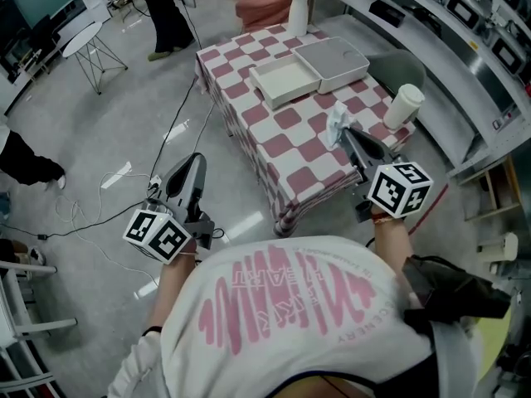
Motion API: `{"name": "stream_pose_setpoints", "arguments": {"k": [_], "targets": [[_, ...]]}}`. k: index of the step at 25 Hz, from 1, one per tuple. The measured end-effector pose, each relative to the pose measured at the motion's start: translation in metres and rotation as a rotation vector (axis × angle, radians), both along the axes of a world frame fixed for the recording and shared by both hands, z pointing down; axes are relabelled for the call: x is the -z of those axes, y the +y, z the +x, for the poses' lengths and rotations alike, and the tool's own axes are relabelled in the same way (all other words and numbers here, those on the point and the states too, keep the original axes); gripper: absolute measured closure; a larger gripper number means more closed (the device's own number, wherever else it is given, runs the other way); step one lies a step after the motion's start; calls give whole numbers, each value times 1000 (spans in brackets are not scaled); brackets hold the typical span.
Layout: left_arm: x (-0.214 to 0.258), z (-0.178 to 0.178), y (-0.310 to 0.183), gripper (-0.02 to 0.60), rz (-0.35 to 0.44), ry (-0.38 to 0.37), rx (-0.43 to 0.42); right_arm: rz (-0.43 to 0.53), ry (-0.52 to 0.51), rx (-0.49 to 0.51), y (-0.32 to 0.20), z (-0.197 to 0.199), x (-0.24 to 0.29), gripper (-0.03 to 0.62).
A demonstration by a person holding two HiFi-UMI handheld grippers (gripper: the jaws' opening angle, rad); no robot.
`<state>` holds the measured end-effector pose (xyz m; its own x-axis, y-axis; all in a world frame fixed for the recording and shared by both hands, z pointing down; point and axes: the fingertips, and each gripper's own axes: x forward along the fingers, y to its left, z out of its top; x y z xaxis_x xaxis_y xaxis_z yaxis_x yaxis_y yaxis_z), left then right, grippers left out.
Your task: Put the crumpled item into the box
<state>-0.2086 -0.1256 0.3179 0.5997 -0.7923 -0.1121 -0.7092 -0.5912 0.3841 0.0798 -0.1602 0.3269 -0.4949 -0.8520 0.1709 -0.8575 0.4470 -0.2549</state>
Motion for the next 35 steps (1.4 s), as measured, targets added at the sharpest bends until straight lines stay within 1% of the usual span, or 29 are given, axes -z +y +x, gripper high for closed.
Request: {"name": "stream_pose_setpoints", "arguments": {"k": [6,10,16,20,25,35], "targets": [[-7,2,-19,574,-7,-2,-10,-9,-14,-5,-21,-4,-7,586],[-12,9,-30,574,-11,7,-25,-27,2,-6,-30,-4,-14,587],[-35,28,-41,574,-64,2,-52,-50,-10,-13,-42,1,-24,586],[-44,39,-50,574,-93,6,-64,-76,-28,10,-53,3,-34,587],[-47,56,-70,574,-102,15,-26,-92,-16,60,-79,14,-41,587],[-36,85,-113,574,-89,17,103,-102,8,190,-154,36,-36,588]]}}
